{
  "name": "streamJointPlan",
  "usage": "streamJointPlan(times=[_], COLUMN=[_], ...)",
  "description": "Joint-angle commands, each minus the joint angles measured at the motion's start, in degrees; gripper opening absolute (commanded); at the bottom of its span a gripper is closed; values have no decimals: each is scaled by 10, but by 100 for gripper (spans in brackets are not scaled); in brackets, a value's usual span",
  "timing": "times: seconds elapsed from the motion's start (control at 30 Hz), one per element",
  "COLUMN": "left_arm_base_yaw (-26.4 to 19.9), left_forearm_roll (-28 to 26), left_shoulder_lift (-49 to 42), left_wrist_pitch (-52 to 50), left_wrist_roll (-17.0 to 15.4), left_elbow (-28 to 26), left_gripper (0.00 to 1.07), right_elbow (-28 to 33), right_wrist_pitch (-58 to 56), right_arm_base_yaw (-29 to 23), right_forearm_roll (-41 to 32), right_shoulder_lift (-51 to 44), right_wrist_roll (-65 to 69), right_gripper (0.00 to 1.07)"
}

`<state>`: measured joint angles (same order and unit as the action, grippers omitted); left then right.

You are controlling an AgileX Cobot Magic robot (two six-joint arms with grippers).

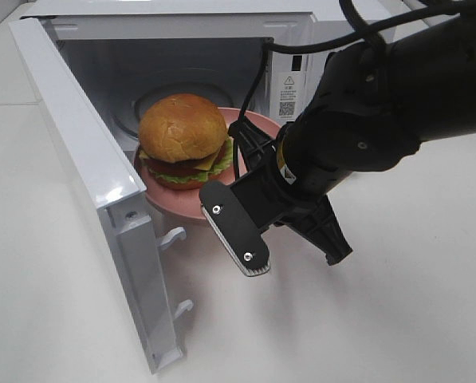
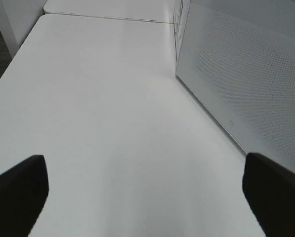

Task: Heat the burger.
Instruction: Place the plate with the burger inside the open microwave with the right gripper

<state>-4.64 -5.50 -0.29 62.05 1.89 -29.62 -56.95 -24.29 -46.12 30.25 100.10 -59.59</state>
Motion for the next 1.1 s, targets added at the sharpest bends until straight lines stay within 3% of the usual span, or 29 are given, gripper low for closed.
streamJointPlan(times=[0.03, 1.1], left_arm_base_yaw=[-2, -2], left_forearm_roll=[-2, -2], left_shoulder_lift=[-8, -8], left_wrist_pitch=[-7, -7], left_wrist_roll=[-4, -4], left_elbow=[1, 1], left_gripper=[101, 101], right_elbow=[-16, -175], right_wrist_pitch=[22, -41], right_arm_base_yaw=[3, 18], right_forearm_roll=[2, -35], right_shoulder_lift=[-5, 108], right_wrist_roll=[-14, -24], right_gripper=[0, 0])
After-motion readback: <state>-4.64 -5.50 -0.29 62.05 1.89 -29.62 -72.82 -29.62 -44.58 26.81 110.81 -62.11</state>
